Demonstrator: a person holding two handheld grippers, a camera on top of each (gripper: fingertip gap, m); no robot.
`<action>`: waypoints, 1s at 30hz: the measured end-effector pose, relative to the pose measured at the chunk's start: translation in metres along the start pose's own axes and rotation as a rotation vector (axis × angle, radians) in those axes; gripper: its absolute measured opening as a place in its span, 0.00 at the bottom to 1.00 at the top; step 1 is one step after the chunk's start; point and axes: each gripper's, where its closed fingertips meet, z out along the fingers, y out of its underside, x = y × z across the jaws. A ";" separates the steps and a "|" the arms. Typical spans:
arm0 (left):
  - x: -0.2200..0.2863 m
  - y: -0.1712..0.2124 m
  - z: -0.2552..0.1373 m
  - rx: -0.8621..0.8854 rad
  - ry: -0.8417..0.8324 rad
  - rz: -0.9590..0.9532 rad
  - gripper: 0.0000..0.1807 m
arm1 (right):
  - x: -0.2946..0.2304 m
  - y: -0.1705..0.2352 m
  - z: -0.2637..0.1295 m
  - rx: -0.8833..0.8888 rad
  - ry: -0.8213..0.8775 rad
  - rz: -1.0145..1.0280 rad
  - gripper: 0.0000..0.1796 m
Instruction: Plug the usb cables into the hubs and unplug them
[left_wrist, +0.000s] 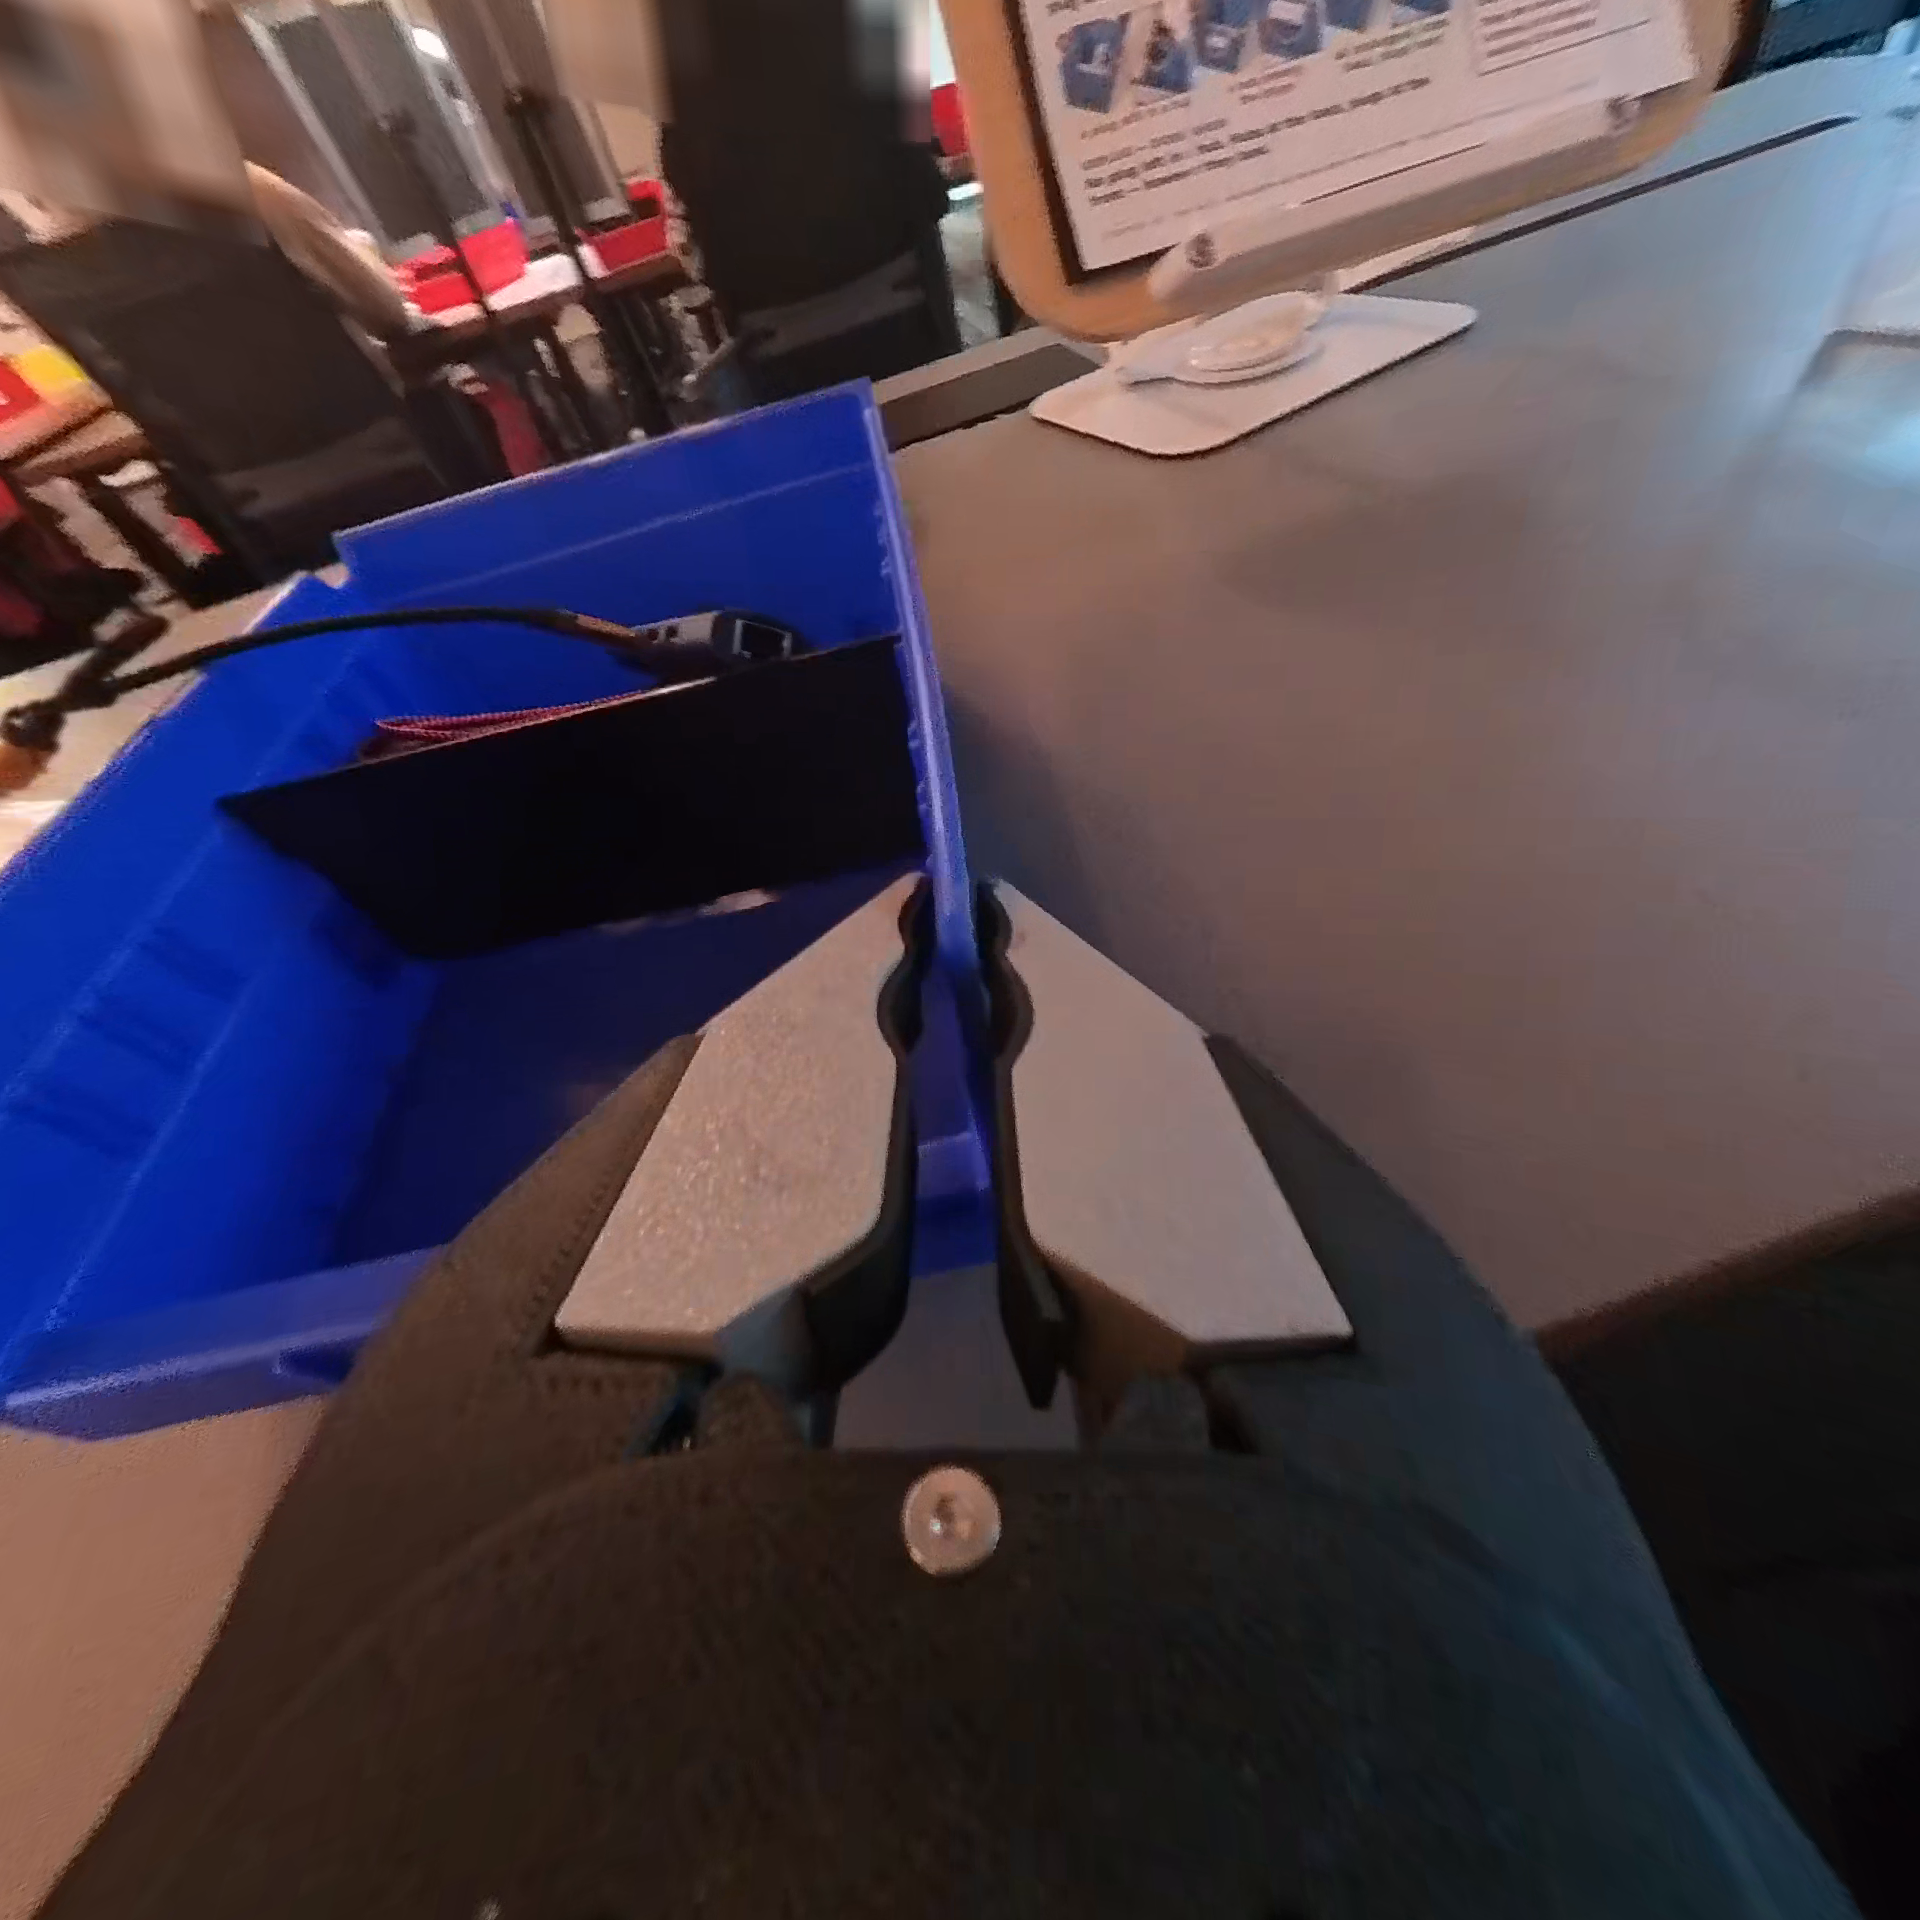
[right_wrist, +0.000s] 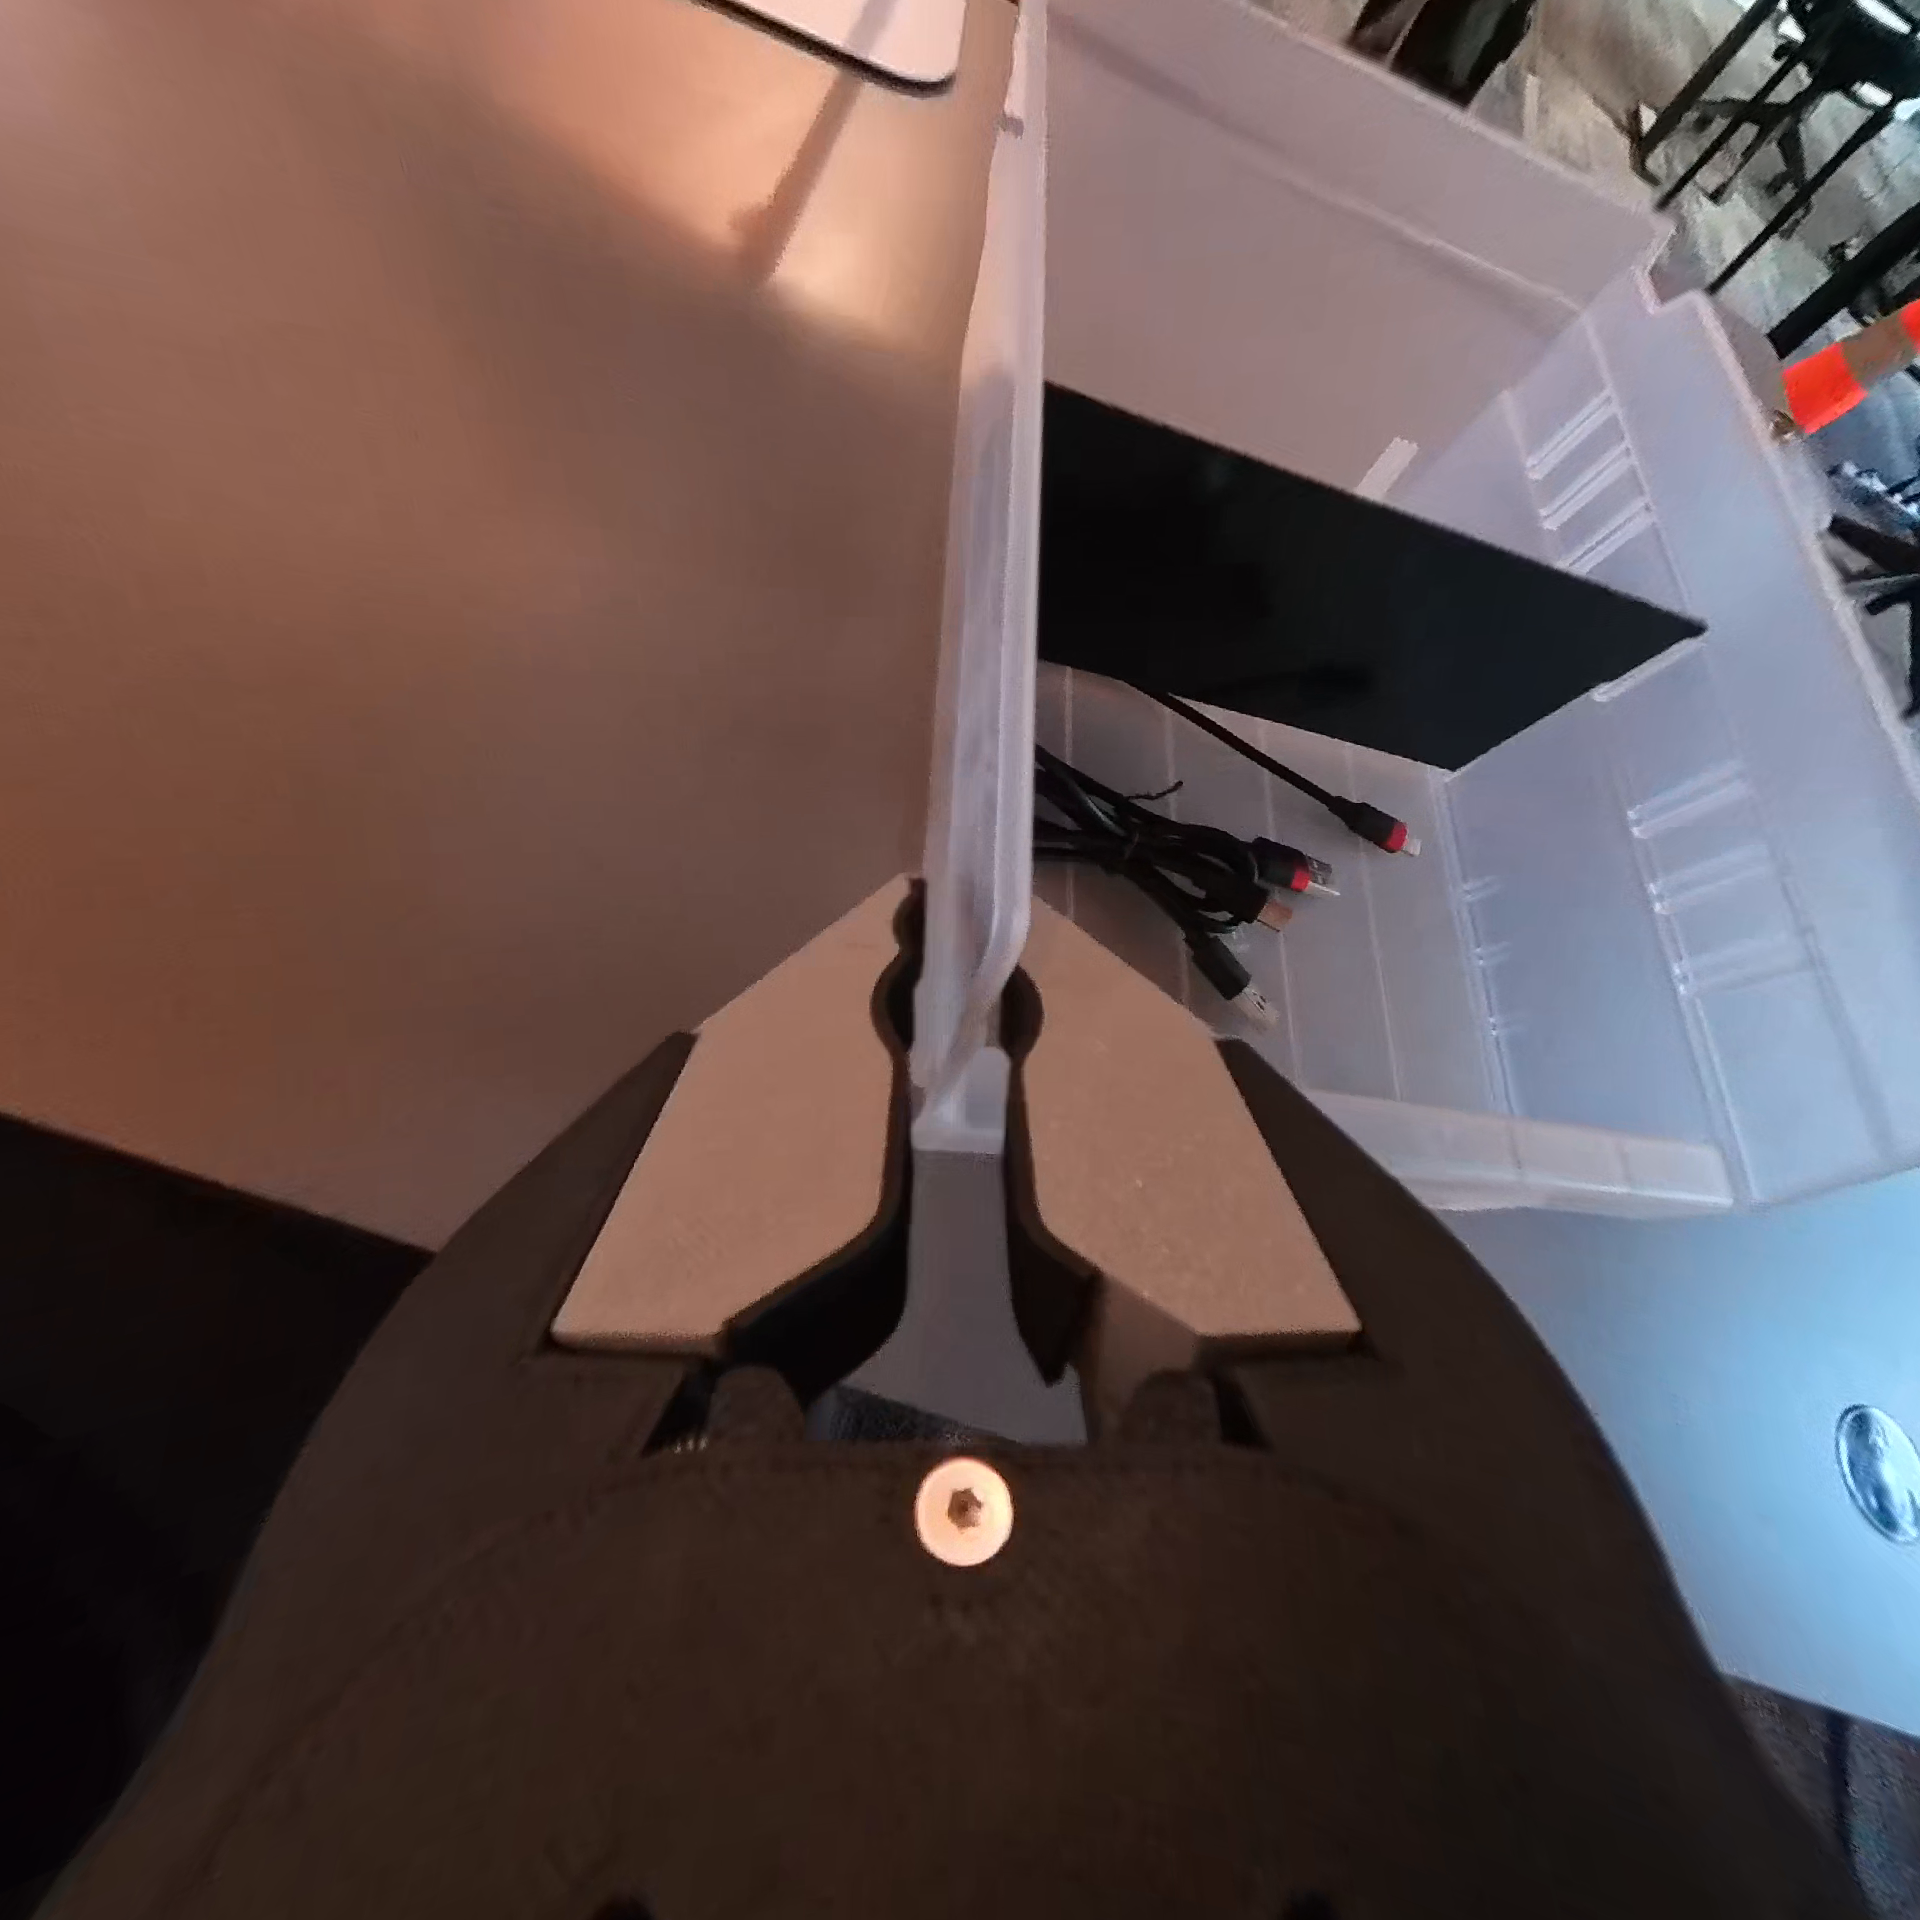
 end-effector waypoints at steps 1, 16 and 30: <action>0.007 -0.003 -0.006 0.004 0.050 -0.005 0.05 | -0.004 -0.006 -0.007 0.021 -0.015 0.000 0.11; -0.119 -0.075 0.068 -0.306 0.042 0.358 0.27 | -0.123 -0.113 -0.081 0.299 -0.475 -0.106 0.28; -0.158 -0.083 0.137 -0.476 -0.103 0.556 0.01 | -0.140 -0.099 -0.079 0.262 -0.534 -0.183 0.29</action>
